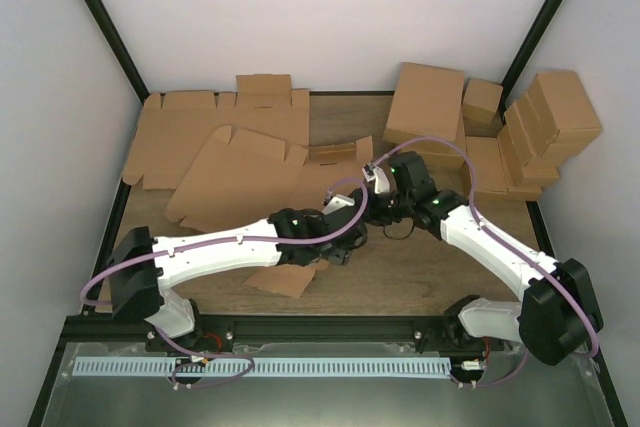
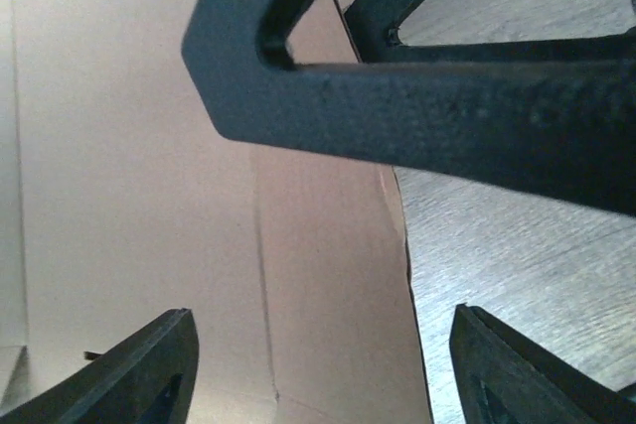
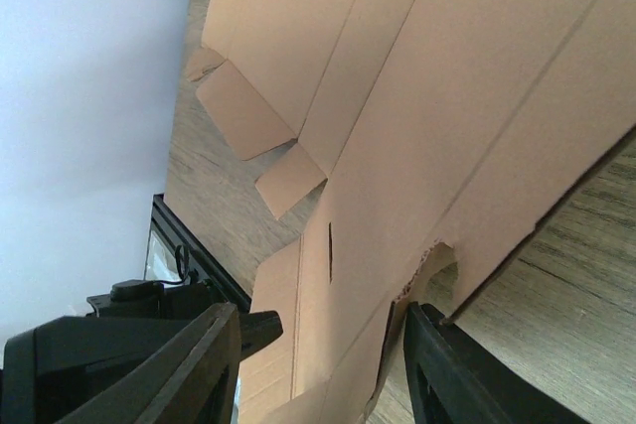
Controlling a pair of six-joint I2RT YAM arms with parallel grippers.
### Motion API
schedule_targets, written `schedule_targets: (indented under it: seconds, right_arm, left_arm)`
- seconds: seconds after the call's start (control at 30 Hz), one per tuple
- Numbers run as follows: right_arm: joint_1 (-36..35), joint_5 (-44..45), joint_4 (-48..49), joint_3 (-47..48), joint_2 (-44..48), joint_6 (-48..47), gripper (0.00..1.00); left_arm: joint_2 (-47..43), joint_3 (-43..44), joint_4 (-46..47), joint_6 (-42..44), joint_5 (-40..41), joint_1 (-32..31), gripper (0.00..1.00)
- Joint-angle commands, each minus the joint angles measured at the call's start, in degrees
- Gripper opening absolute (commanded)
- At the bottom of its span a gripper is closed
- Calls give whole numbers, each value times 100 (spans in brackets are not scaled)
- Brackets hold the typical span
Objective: Fold the paper box
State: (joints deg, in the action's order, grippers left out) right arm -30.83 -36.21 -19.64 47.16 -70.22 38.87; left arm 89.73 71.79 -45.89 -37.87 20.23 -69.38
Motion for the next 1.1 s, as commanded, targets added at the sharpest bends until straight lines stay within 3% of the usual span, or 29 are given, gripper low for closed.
schedule_targets:
  seconds: [0.0,0.3,0.8,1.07]
  right_arm:
    - [-6,3,136,134,-16,50,47]
    - [-13,375,-171,259,70,-64,48]
    - [33,2086,-905,303,1081,-41,49]
    - [38,2361,-837,66,1725,-75,50]
  left_arm:
    - [197,255,-299,-159,465,-113,68]
    - [89,275,-582,-444,980,-198,12]
    - [-578,244,-509,-704,996,-191,4]
    - [-1101,405,101,-956,599,-162,4]
